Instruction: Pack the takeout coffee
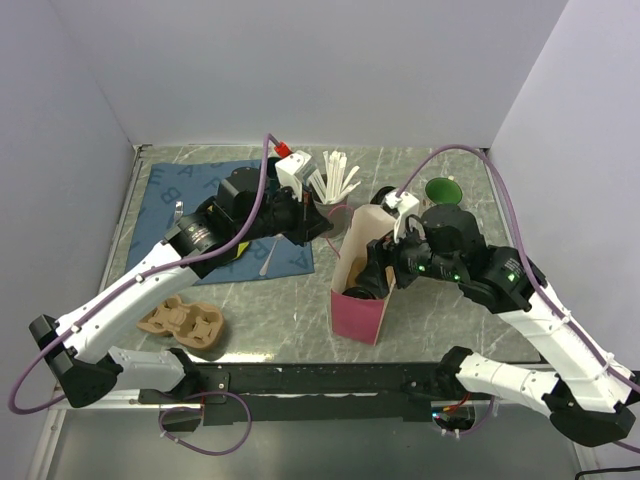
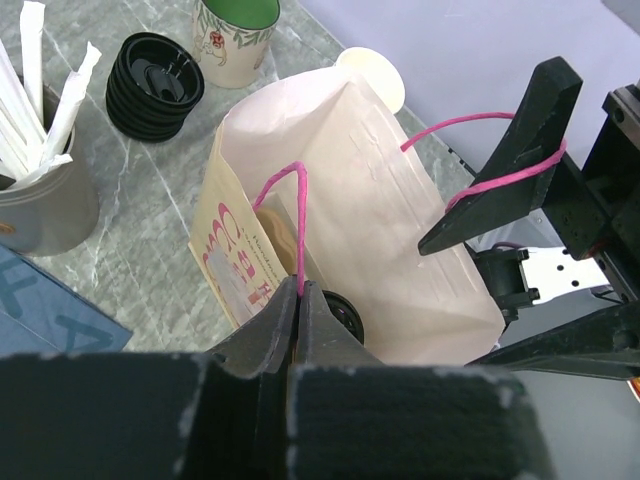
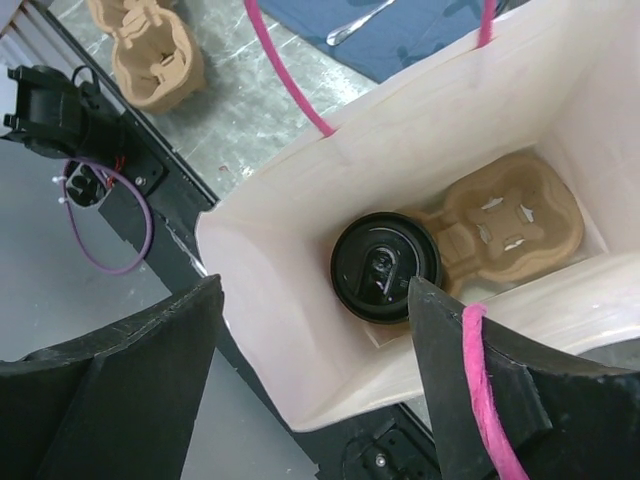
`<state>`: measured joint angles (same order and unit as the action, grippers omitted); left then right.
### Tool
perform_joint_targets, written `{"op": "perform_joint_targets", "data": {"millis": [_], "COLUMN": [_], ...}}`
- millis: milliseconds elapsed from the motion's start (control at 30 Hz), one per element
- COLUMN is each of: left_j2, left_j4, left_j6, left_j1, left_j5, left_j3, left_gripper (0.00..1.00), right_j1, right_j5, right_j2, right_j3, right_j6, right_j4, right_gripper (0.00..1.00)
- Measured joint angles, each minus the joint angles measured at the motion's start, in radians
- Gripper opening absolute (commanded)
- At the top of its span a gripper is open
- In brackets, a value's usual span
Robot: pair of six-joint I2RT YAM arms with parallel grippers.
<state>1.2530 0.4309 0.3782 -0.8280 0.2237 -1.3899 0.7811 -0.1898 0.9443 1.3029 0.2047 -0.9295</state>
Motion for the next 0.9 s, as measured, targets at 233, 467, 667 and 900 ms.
{"op": "perform_joint_targets", "data": {"millis": [233,467,667,900], "left_j2": [0.001,0.001,0.001,0.001], "left_j4": [-0.002,-0.002,-0.002,0.001], "left_j6": [0.0,0.0,0.0,-0.002], "left_j1": [0.0,0.0,-0.002,-0.005], "left_j5": [0.0,0.0,0.0,-0.004], "left_j3": [0.0,0.0,0.0,-0.014], "left_gripper": [0.01,0.01,0.01,0.01], "right_j1": [-0.04,-0.067,-0.073,-0.092], "right_j5": [-0.042,-0.155,-0.252,-0.271], "right_j2": [-0.003,-0.003,0.008,0.056], "right_j3": [0.0,0.002,0.021,0.095], "right_j6": [-0.008,-0.027,-0.038,-0.047], "right_j4": [-0.008,-0.007,-0.01,-0.091], "right_gripper": [0.88,0.88,0.87,0.87]}}
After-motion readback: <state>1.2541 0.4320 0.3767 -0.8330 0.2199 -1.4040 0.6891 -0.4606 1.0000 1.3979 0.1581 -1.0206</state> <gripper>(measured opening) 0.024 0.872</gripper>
